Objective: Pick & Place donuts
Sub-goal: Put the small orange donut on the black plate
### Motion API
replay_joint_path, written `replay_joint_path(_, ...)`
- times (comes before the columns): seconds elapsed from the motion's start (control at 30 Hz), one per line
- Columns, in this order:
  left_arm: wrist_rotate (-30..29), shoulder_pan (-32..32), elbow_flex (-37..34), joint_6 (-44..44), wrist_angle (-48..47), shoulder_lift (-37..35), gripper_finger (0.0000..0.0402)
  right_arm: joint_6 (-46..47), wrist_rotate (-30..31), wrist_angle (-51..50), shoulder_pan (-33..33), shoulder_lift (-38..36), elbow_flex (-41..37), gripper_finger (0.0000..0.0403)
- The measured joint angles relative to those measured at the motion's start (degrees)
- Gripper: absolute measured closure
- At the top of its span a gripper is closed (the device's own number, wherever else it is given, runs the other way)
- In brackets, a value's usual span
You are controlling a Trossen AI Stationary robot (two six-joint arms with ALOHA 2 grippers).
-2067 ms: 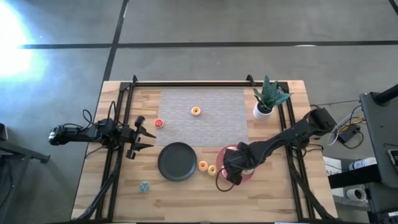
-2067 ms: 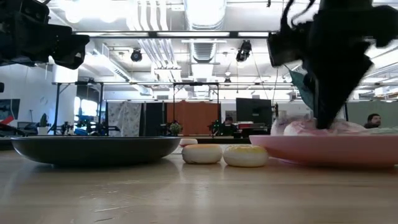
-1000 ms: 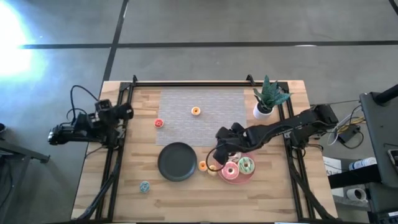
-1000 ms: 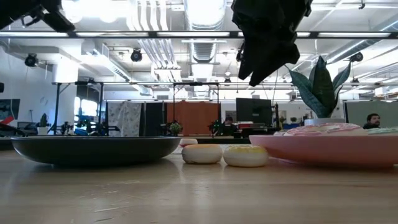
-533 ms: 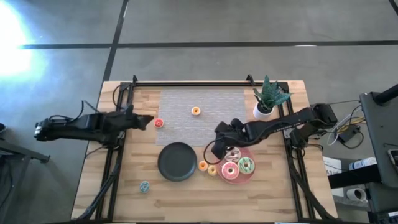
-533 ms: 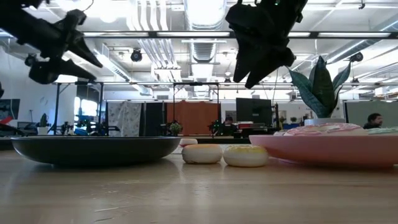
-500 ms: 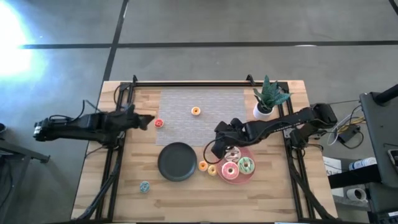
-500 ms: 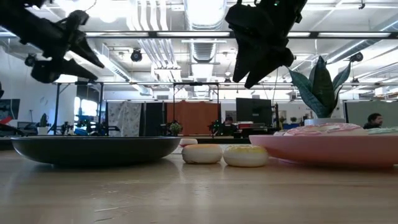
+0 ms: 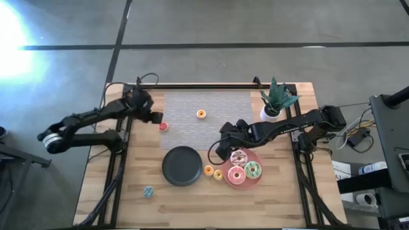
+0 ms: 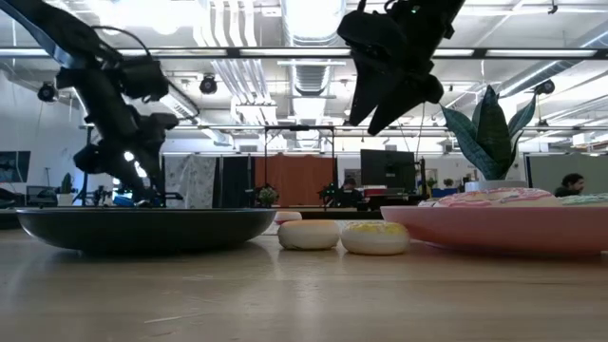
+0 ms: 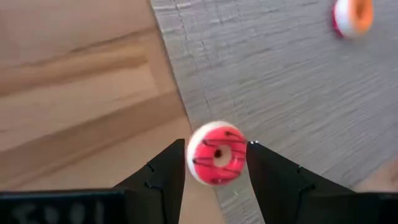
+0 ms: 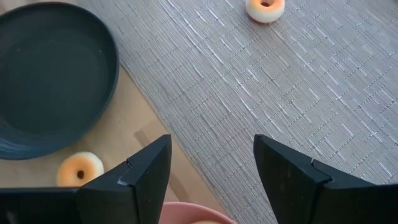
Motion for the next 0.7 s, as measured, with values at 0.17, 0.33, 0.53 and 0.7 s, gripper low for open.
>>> replay_joint_path(0.17,6.8,3.4,0.3,4.4,0.6,4.1,0.0258,0.0,0.2,0.6,0.0,0.0,-0.1,0.0181)
replay_joint_path(0.33,7.0,3.2,0.3,6.6,1.6,9.3,0.0258,-0.5,0.2,0.6,-0.1,0.0,-0.2,0.0181)
replay_joint_path(0.53,6.9,3.1,0.3,8.3,4.3,15.2,0.0261,-1.6,0.2,0.7,-0.1,0.0,-0.5,0.0181)
replay_joint_path(0.7,7.2,3.1,0.6,10.5,4.3,17.9,0.0288,-1.6,0.2,0.6,-0.1,0.0,-0.9,0.0181)
